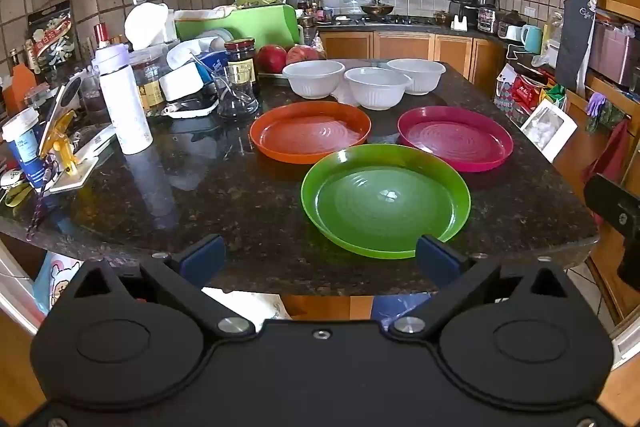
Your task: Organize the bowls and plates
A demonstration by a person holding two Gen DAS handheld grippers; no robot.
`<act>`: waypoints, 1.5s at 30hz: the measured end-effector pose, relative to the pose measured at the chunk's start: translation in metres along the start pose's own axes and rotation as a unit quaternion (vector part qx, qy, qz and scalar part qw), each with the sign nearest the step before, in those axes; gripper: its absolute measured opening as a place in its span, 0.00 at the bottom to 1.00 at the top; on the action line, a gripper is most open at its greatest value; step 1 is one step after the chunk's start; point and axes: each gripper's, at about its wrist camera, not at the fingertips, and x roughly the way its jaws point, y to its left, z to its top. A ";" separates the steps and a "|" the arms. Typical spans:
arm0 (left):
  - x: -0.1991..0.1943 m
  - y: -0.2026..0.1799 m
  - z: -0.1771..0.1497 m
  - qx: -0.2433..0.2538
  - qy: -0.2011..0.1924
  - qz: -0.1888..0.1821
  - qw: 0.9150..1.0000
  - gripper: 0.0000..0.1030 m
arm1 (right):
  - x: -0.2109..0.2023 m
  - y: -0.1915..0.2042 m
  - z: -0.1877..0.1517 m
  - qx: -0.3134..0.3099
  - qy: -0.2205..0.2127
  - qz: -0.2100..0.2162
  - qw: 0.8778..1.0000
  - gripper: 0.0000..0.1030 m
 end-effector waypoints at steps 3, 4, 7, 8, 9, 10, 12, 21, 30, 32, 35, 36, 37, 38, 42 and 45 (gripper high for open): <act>0.000 0.001 0.000 -0.003 0.005 -0.003 1.000 0.97 | 0.000 0.000 0.000 -0.005 0.000 0.000 1.000 0.93; 0.000 0.001 0.000 0.000 0.004 -0.002 1.000 0.97 | 0.000 0.000 0.000 -0.005 0.002 0.000 1.000 0.93; 0.000 0.000 0.000 0.000 0.001 0.002 1.000 0.97 | 0.001 0.001 0.000 -0.004 0.002 0.001 1.000 0.93; -0.001 0.000 0.000 -0.001 0.001 0.002 1.000 0.97 | 0.000 0.001 0.000 -0.005 0.002 0.000 1.000 0.93; -0.001 -0.003 -0.001 -0.001 0.002 0.002 1.000 0.97 | 0.001 0.002 0.001 -0.005 0.003 0.001 1.000 0.93; 0.000 -0.003 -0.001 -0.001 0.002 0.002 1.000 0.97 | 0.001 0.001 0.000 -0.006 0.003 0.001 1.000 0.93; 0.000 -0.003 -0.001 -0.001 0.004 0.002 1.000 0.97 | 0.001 0.001 -0.001 -0.006 0.003 0.001 1.000 0.93; 0.003 -0.006 -0.001 0.001 0.007 -0.001 1.000 0.97 | 0.002 0.000 0.001 -0.008 0.004 0.007 1.000 0.93; 0.003 0.000 0.004 0.000 0.008 -0.005 1.000 0.97 | 0.000 0.000 0.002 -0.008 0.003 0.009 1.000 0.93; 0.002 0.000 0.004 0.001 0.008 -0.005 1.000 0.97 | 0.000 0.000 0.002 -0.008 0.002 0.009 1.000 0.93; 0.003 0.000 0.004 0.000 0.009 -0.004 1.000 0.97 | 0.000 0.001 0.003 -0.008 0.004 0.009 1.000 0.93; 0.002 0.000 0.004 0.000 0.008 -0.004 1.000 0.97 | 0.000 0.001 0.003 -0.009 0.004 0.009 1.000 0.93; 0.002 0.000 0.004 -0.001 0.008 -0.004 1.000 0.97 | 0.000 0.001 0.003 -0.009 0.004 0.009 1.000 0.93; 0.002 0.001 0.004 -0.001 0.009 -0.004 1.000 0.97 | 0.000 0.001 0.003 -0.010 0.004 0.009 1.000 0.93; 0.001 0.002 0.004 -0.001 0.009 -0.004 1.000 0.97 | 0.000 0.002 0.003 -0.010 0.003 0.011 1.000 0.93; 0.002 0.002 0.004 0.000 0.009 -0.004 1.000 0.97 | -0.001 0.002 0.003 -0.012 0.003 0.012 1.000 0.93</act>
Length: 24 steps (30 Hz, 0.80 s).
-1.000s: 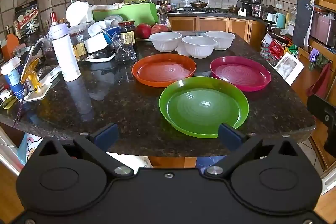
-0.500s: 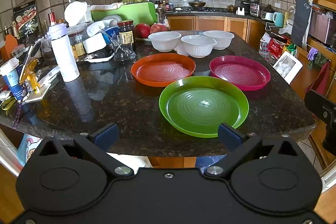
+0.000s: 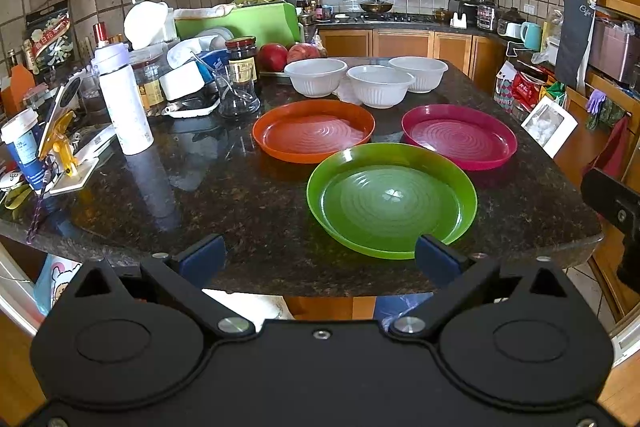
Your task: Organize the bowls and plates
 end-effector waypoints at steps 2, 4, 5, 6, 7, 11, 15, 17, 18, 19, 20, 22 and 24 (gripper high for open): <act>0.000 0.001 -0.001 0.000 0.000 0.000 1.000 0.97 | 0.000 0.000 0.000 0.000 0.000 0.000 1.000 0.93; 0.000 0.002 -0.001 0.000 0.000 0.000 1.000 0.97 | -0.001 0.001 0.000 0.000 0.000 0.001 1.000 0.93; 0.000 0.002 -0.001 0.000 -0.001 0.000 1.000 0.97 | -0.001 0.001 0.000 -0.001 -0.001 0.002 1.000 0.93; 0.000 0.002 0.000 0.000 -0.001 -0.001 1.000 0.97 | -0.003 0.000 0.000 -0.001 -0.002 0.002 1.000 0.93; 0.000 0.001 0.000 0.000 0.000 0.000 1.000 0.97 | -0.003 0.000 0.001 -0.001 -0.002 0.003 1.000 0.93; 0.000 0.003 0.000 0.001 -0.001 0.000 1.000 0.97 | -0.004 0.000 0.001 -0.001 -0.004 0.003 1.000 0.93; 0.000 0.003 -0.001 0.001 -0.001 0.000 1.000 0.96 | -0.004 0.001 0.000 -0.002 -0.003 0.003 1.000 0.93; 0.000 0.003 0.000 0.001 0.000 0.000 1.000 0.95 | -0.005 0.001 0.001 -0.003 -0.004 0.003 1.000 0.93; 0.000 0.004 0.000 0.002 0.001 -0.003 1.000 0.92 | -0.005 0.001 0.001 -0.003 -0.004 0.003 1.000 0.93; 0.000 0.005 0.000 0.002 0.003 -0.004 1.000 0.92 | -0.005 0.001 0.001 -0.003 -0.004 0.003 1.000 0.93; 0.000 0.006 0.000 0.001 0.003 -0.004 1.000 0.92 | -0.005 0.001 0.001 -0.003 -0.004 0.004 1.000 0.93; 0.001 0.006 0.000 0.003 0.004 -0.004 1.000 0.92 | -0.005 0.001 0.001 -0.004 -0.004 0.003 1.000 0.93; 0.001 0.006 0.000 0.002 0.004 -0.004 1.000 0.92 | -0.004 0.002 0.001 -0.004 -0.004 0.003 1.000 0.93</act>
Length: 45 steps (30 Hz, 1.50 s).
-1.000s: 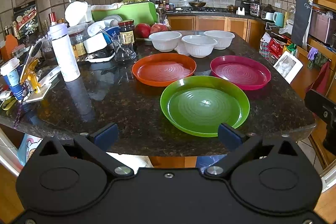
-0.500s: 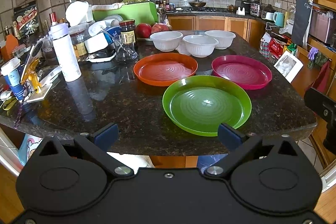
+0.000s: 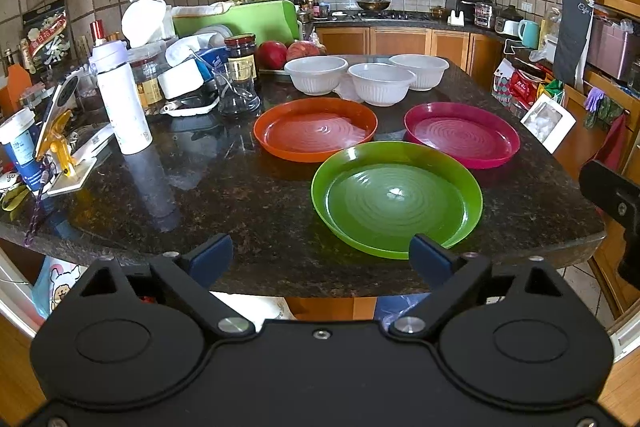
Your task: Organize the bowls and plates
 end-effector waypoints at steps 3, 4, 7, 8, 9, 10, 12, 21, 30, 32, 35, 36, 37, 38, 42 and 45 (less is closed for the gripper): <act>0.001 0.002 0.000 -0.001 0.001 -0.001 1.000 0.92 | 0.000 0.000 0.000 -0.001 0.000 0.000 1.000 0.93; 0.001 0.001 0.000 0.000 0.000 0.000 1.000 0.92 | 0.001 0.000 0.000 -0.002 0.001 0.000 1.000 0.93; 0.007 0.007 -0.001 -0.001 0.004 -0.002 1.000 0.92 | 0.003 0.001 0.001 -0.004 0.003 0.000 1.000 0.93; 0.009 0.008 -0.001 -0.001 0.006 -0.002 1.000 0.92 | 0.003 0.001 0.001 -0.005 0.004 0.001 1.000 0.93; 0.010 0.009 -0.001 -0.002 0.007 -0.002 1.000 0.92 | 0.004 0.001 0.001 -0.005 0.004 0.001 1.000 0.92; 0.012 0.010 0.000 -0.002 0.008 -0.002 1.000 0.92 | 0.005 0.001 0.002 -0.006 0.005 0.001 1.000 0.93; 0.015 0.012 0.001 -0.002 0.009 -0.002 1.000 0.92 | 0.006 0.002 0.002 -0.007 0.005 0.002 1.000 0.92; 0.034 0.023 0.007 -0.006 0.020 -0.011 1.000 0.92 | 0.020 0.003 0.005 -0.004 0.006 -0.006 1.000 0.92; 0.067 0.039 0.022 -0.006 0.039 -0.022 0.999 0.92 | 0.051 0.002 0.011 0.017 -0.005 -0.043 0.999 0.92; 0.078 0.043 0.026 0.000 0.046 -0.026 0.999 0.92 | 0.060 0.004 0.012 0.018 -0.002 -0.050 0.999 0.91; 0.095 0.048 0.031 0.012 0.058 -0.038 0.998 0.92 | 0.074 0.009 0.013 0.009 0.008 -0.064 0.998 0.89; 0.100 0.051 0.033 0.016 0.064 -0.044 0.997 0.92 | 0.079 0.010 0.013 0.008 0.010 -0.068 0.998 0.89; 0.105 0.052 0.034 0.018 0.071 -0.050 0.996 0.92 | 0.083 0.011 0.013 0.007 0.012 -0.075 0.997 0.89; 0.110 0.054 0.036 0.020 0.079 -0.056 0.995 0.92 | 0.087 0.011 0.013 0.006 0.012 -0.081 0.997 0.89; 0.126 0.062 0.040 0.016 0.114 -0.086 0.990 0.92 | 0.099 0.009 0.009 0.010 0.033 -0.102 0.994 0.87; 0.138 0.067 0.043 0.014 0.146 -0.105 0.984 0.90 | 0.107 0.004 0.008 0.031 0.063 -0.099 0.993 0.85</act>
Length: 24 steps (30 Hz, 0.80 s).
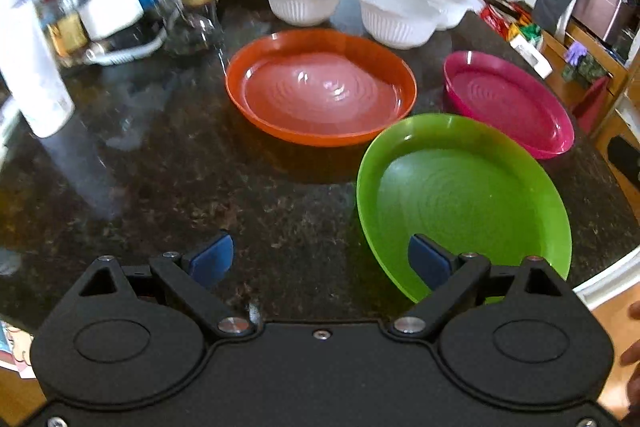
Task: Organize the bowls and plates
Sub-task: 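Move the left gripper to the green plate rim and close on it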
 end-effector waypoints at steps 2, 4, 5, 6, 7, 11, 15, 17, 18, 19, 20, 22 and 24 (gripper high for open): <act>0.005 0.003 0.003 0.005 0.009 -0.009 1.000 0.89 | 0.008 0.000 0.000 0.004 0.030 0.006 1.000 0.82; 0.008 0.005 0.005 0.012 0.007 -0.013 1.000 0.87 | 0.014 0.002 -0.002 0.002 0.048 0.014 0.999 0.81; 0.009 0.005 0.005 0.017 0.007 -0.009 1.000 0.82 | 0.016 0.003 -0.004 -0.001 0.051 0.015 0.999 0.79; 0.011 0.004 0.007 0.022 0.009 -0.007 1.000 0.78 | 0.017 0.004 -0.006 -0.007 0.054 0.015 0.998 0.77; 0.013 0.003 0.007 0.030 0.014 -0.006 0.999 0.78 | 0.020 0.006 -0.007 -0.017 0.061 0.013 0.998 0.75; 0.021 0.004 0.010 0.031 0.026 -0.009 0.999 0.74 | 0.032 0.009 -0.009 -0.045 0.093 0.026 0.994 0.54; 0.022 -0.001 0.013 0.042 0.029 -0.012 0.999 0.73 | 0.045 0.002 -0.008 -0.036 0.116 0.051 0.991 0.51; 0.023 -0.003 0.014 0.037 0.031 -0.014 0.999 0.73 | 0.050 -0.002 -0.007 -0.033 0.122 0.060 0.990 0.50; 0.023 -0.005 0.014 0.034 0.033 -0.012 0.999 0.73 | 0.053 -0.005 -0.006 -0.031 0.123 0.063 0.990 0.50; 0.023 -0.007 0.015 0.030 0.033 -0.010 0.999 0.73 | 0.055 -0.006 -0.006 -0.030 0.125 0.065 0.990 0.50; 0.024 -0.008 0.015 0.029 0.033 -0.006 0.999 0.73 | 0.057 -0.009 -0.005 -0.029 0.128 0.071 0.989 0.49; 0.024 -0.014 0.016 0.032 0.024 0.013 0.999 0.73 | 0.061 -0.014 -0.005 -0.024 0.130 0.086 0.987 0.47; 0.023 -0.019 0.015 0.039 0.011 0.030 0.999 0.73 | 0.064 -0.018 -0.004 -0.019 0.122 0.097 0.988 0.44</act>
